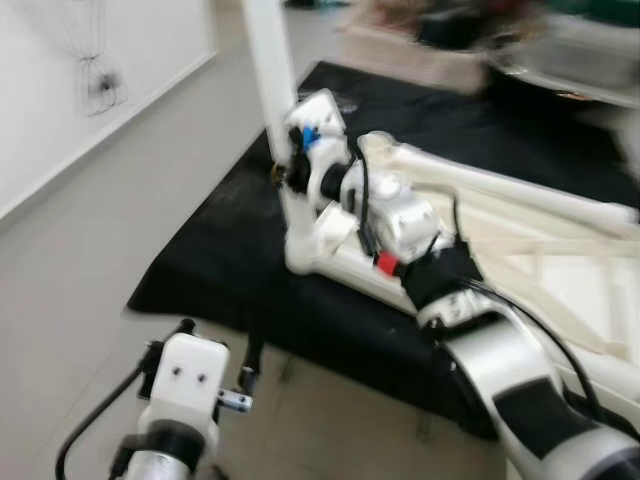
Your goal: Building children table
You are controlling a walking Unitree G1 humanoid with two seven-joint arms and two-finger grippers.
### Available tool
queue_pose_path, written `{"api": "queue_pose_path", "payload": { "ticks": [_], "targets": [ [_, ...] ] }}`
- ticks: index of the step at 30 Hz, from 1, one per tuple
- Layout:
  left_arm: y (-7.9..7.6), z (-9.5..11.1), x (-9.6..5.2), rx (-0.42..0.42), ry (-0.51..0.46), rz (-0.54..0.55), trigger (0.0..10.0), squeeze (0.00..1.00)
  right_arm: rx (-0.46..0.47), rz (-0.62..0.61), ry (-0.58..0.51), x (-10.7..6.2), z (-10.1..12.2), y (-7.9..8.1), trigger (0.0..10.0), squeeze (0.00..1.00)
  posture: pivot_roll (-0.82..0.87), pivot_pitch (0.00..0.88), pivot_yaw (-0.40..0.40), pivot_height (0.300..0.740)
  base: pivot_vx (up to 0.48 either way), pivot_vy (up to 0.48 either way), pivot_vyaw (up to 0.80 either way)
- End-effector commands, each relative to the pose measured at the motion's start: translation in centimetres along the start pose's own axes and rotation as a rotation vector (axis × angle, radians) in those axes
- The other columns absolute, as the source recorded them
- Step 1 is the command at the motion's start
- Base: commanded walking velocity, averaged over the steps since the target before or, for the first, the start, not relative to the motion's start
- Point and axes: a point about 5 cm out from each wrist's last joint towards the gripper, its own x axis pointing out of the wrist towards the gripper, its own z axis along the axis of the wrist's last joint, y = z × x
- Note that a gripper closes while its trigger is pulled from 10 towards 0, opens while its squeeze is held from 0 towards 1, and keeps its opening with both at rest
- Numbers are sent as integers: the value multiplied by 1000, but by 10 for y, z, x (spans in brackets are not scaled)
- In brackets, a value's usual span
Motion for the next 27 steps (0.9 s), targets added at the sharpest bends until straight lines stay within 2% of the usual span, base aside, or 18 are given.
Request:
{"api": "queue_pose_path", "payload": {
  "ticks": [1,6,13,14,15,17,19,21,27],
  "targets": [
    [0,2,1,12,-10,-12,10000,0,188,-93,230,-7,-70,2,10000,0,84,246,-109,740,0,0,0],
    [-1,2,2,12,-11,-13,10000,0,235,-188,216,-8,-69,-5,10000,0,87,250,-111,740,0,0,0],
    [-1,2,1,12,-9,-13,10000,0,234,-265,201,-9,-69,-11,10000,0,88,252,-110,740,0,0,0],
    [-1,2,2,12,-10,-14,10000,0,236,-314,184,-10,-67,-15,10000,0,86,258,-107,740,0,0,0],
    [-1,2,2,12,-10,-14,10000,0,236,-314,184,-10,-67,-15,10000,0,86,258,-107,740,0,0,0],
    [-1,2,2,10,-11,-17,10000,0,240,-419,152,-12,-64,-23,10000,0,88,260,-104,740,0,0,0],
    [-1,2,2,10,-11,-17,10000,0,240,-419,152,-12,-64,-23,10000,0,88,260,-104,740,0,0,0],
    [-1,2,2,11,-11,-20,10000,0,237,-491,118,-14,-60,-27,10000,0,91,263,-99,740,0,0,0],
    [1,2,3,17,-12,-20,10000,0,236,-577,85,-18,-58,-30,10000,0,91,264,-96,740,0,0,0]
  ]
}}
